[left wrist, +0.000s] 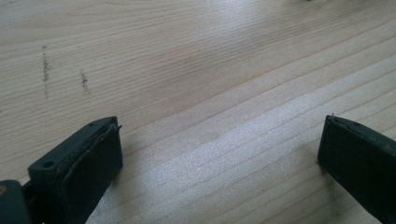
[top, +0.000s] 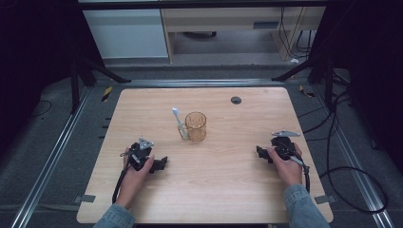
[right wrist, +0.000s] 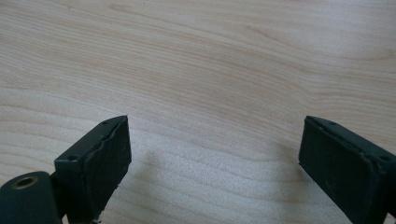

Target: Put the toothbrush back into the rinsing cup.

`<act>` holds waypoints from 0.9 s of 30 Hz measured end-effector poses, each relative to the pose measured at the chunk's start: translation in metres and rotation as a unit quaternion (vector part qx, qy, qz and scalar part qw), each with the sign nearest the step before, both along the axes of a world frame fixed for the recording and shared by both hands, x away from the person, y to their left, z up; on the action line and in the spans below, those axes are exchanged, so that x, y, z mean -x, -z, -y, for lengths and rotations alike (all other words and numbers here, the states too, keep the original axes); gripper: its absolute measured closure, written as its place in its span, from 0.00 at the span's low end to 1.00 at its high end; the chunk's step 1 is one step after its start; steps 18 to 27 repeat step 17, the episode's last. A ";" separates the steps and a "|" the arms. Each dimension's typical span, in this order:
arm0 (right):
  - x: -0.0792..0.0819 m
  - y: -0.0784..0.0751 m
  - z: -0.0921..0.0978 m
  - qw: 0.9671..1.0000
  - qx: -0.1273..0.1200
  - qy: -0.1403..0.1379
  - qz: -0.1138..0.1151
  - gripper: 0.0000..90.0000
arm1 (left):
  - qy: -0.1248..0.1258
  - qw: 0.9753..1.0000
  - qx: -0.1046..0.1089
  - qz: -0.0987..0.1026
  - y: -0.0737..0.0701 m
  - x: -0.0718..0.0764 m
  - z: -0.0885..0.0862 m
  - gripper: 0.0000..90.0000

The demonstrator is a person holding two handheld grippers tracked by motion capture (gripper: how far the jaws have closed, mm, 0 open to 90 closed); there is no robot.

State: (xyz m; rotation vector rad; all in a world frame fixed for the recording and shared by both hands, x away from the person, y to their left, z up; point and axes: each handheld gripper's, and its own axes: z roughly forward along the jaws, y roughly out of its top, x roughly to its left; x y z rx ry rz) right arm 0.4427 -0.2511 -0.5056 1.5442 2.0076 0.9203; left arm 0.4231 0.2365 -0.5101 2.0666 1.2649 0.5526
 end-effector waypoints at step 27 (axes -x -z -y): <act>0.011 0.008 -0.021 0.999 0.026 -0.017 0.010 0.05 | 0.000 1.000 0.000 0.000 0.000 0.000 0.000 0.00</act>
